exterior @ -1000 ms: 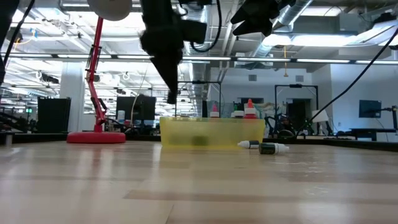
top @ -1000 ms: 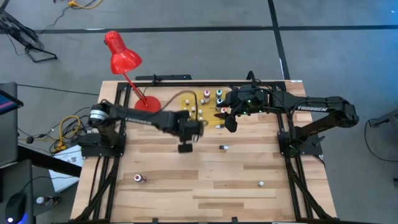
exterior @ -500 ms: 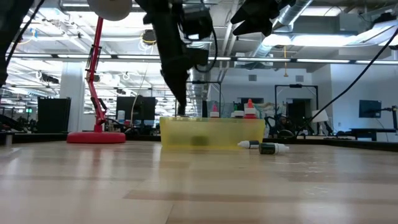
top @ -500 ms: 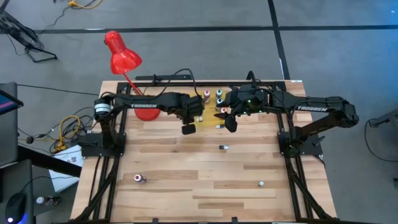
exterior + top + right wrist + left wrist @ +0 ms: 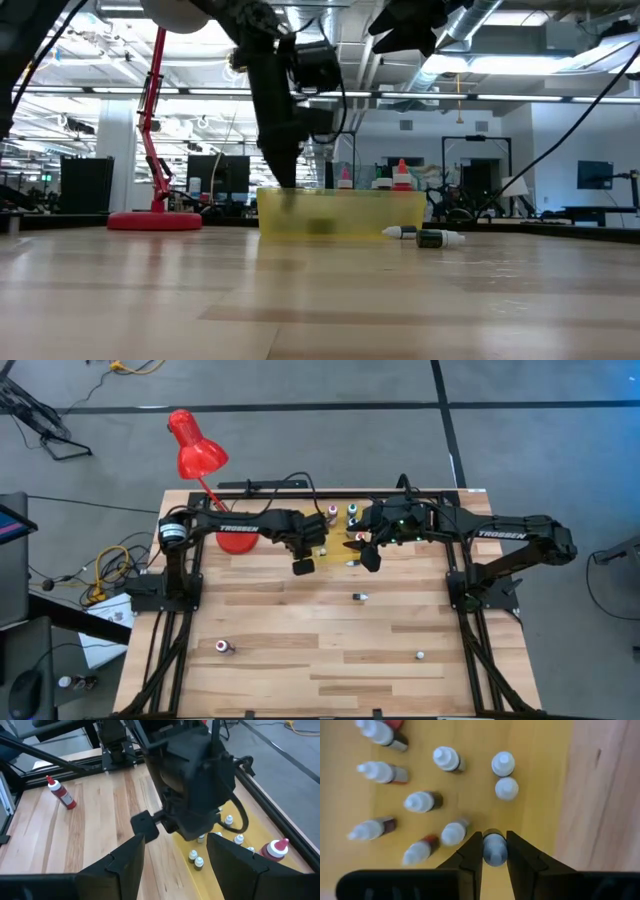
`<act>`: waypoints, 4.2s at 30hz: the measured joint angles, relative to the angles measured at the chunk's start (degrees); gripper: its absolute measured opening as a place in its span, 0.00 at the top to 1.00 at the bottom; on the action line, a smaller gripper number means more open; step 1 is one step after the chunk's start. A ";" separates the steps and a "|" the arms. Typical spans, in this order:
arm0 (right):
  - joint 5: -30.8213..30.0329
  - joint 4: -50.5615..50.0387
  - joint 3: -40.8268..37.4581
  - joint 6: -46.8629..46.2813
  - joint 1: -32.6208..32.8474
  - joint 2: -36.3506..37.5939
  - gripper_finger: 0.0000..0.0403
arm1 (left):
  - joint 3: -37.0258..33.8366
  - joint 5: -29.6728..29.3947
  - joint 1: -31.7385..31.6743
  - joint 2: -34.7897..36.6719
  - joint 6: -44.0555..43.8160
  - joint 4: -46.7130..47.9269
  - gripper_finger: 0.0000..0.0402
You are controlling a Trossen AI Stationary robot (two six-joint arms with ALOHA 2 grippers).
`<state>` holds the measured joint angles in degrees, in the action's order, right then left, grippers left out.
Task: Pick & Place food coloring
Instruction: Put the small red food coloring bottle into the yellow bin, then put the large red food coloring bottle into the yellow bin
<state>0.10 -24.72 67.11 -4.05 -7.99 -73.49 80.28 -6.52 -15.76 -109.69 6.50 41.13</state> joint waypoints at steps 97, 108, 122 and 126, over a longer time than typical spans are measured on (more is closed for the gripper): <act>0.00 12.39 -0.04 -10.05 0.50 -0.01 0.49 | -40.15 8.19 25.63 42.49 -19.17 -22.32 0.74; 0.01 11.91 -0.07 -10.03 0.48 -0.01 0.49 | -40.31 -3.37 34.65 48.98 -18.35 -25.67 0.74; 0.02 11.89 -0.05 -9.99 0.48 -0.01 0.49 | -34.04 -3.21 37.91 48.85 -27.39 -21.80 0.66; 0.02 11.88 -0.07 -9.99 0.48 -0.02 0.49 | -31.13 -5.33 40.90 48.85 -31.53 -17.80 0.62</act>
<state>0.12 -12.84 67.05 -14.04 -7.51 -73.51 49.15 -11.85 25.14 -60.84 -25.03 23.33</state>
